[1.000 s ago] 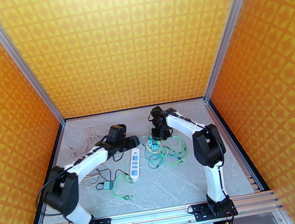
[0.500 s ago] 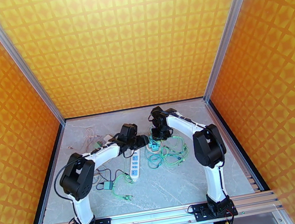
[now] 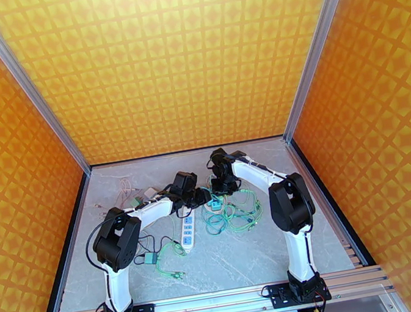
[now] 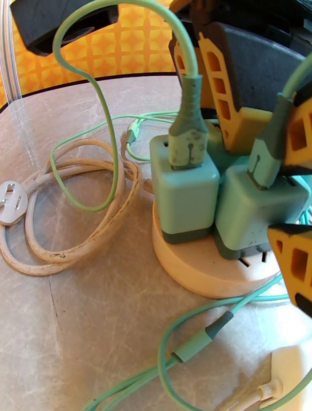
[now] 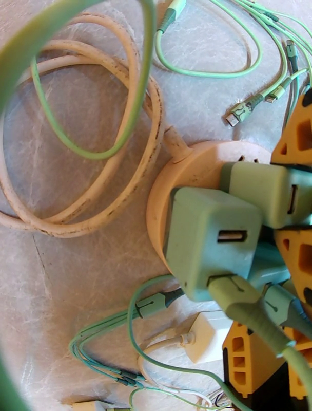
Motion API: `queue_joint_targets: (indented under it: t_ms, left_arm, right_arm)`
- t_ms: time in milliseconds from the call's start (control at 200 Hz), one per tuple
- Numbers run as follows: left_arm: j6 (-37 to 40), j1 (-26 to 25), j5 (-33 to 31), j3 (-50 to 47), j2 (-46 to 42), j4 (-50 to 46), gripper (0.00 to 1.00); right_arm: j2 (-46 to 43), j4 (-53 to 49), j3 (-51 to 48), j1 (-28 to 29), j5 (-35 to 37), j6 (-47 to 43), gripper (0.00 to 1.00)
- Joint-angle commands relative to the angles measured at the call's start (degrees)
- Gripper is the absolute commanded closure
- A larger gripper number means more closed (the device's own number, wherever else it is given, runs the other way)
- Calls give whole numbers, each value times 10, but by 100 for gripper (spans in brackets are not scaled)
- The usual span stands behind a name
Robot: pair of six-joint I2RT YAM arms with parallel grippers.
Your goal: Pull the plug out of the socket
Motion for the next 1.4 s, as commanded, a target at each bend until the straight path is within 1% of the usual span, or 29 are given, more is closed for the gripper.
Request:
queue_joint_targets:
  t_ms: [0, 220, 340, 430, 540, 640, 930, 1105, 1246, 1396]
  left_arm:
    - [-2, -3, -15, 0, 29, -33, 73]
    - [0, -6, -15, -1, 37, -46, 73]
    - [4, -7, -15, 6, 44, -55, 73]
    - [6, -8, -19, 11, 48, -69, 74]
    - [7, -8, -25, 13, 51, -83, 76]
    - [7, -8, -33, 13, 56, -99, 76]
    - [6, -8, -51, 7, 60, -125, 78]
    - [3, -8, -52, 9, 67, -130, 78]
    - [3, -9, -52, 20, 75, -134, 79]
    - [12, -11, -51, 43, 88, -150, 79]
  right_arm:
    - [-3, 5, -14, 3, 6, 0, 76]
    - [17, -7, 16, 30, 16, 17, 78]
    - [26, -7, 33, 49, 8, 27, 78]
    - [30, -5, 40, 52, -8, 35, 78]
    - [30, -11, 49, 52, 0, 29, 78]
    - [29, -26, 60, 41, 14, 20, 79]
    - [0, -22, 41, -22, -7, 12, 79]
    - [-3, -27, 43, -27, -14, 7, 79]
    - [0, -22, 40, -12, -13, 11, 79]
    - [15, -24, 45, 27, -9, 17, 79]
